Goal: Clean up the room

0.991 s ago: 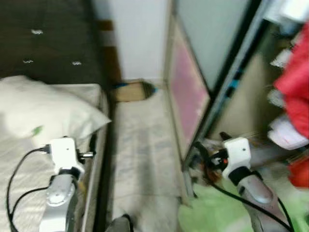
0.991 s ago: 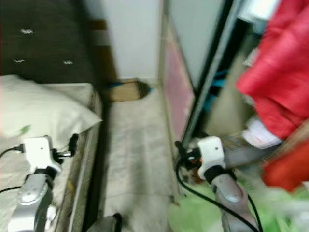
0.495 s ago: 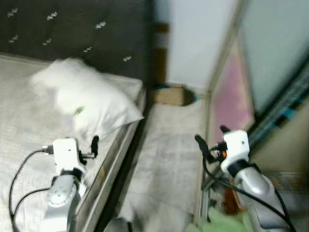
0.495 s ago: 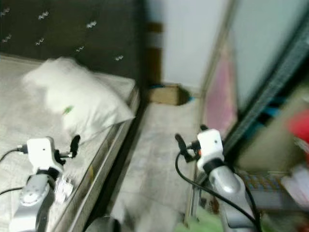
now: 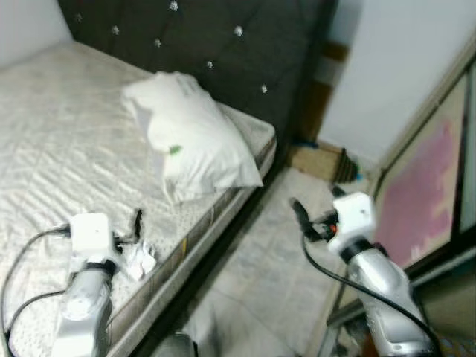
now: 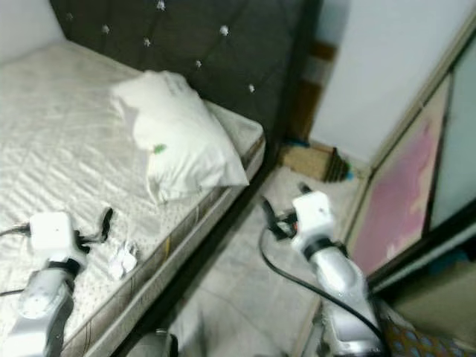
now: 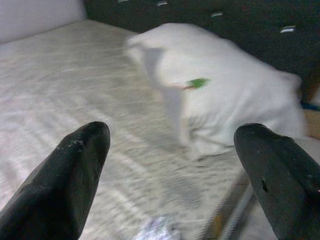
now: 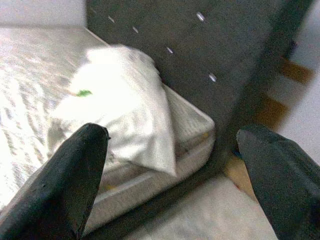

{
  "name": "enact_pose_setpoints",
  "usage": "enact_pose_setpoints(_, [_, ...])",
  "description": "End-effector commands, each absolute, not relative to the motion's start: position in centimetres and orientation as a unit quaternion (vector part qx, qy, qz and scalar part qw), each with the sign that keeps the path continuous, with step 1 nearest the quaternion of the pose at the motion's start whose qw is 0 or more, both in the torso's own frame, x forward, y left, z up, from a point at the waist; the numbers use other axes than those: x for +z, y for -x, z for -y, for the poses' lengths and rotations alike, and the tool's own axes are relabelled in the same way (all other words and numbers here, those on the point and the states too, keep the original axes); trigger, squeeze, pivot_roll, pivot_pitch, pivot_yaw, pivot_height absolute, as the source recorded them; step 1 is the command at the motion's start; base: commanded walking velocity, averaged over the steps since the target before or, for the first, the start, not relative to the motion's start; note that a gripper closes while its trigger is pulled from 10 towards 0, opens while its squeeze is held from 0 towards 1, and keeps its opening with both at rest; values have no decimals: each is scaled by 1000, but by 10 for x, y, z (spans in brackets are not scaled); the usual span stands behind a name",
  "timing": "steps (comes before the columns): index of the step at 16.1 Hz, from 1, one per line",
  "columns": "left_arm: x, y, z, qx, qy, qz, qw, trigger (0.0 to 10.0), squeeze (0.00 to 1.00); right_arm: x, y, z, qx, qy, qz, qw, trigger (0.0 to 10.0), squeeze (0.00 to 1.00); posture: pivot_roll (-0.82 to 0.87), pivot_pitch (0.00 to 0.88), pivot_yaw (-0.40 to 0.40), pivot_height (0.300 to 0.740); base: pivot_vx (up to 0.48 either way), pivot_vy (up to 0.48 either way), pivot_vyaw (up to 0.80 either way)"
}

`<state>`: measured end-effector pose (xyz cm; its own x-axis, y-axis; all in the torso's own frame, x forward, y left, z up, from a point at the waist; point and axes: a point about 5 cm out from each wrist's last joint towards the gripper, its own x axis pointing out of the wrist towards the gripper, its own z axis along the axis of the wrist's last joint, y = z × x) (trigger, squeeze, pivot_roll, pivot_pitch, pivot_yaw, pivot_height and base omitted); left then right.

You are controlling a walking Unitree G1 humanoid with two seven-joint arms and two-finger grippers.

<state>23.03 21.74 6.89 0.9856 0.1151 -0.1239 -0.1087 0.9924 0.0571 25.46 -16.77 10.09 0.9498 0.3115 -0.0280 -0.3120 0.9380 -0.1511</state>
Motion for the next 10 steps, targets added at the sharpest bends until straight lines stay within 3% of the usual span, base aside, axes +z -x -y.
enact_pose_setpoints(1, [71, -231, -211, 43, -21, -56, 997, 10000, 0, 96, -251, 176, 150, 88, -15, 985, 10000, 0, 27, 48, -58, 740, 0, 0, 800])
enact_pose_setpoints(10, [79, -234, -216, 36, -25, -45, 998, 10000, 0, 95, -255, 167, 153, 83, -10, 985, 10000, 0, 31, 62, -50, 740, 0, 0, 800])
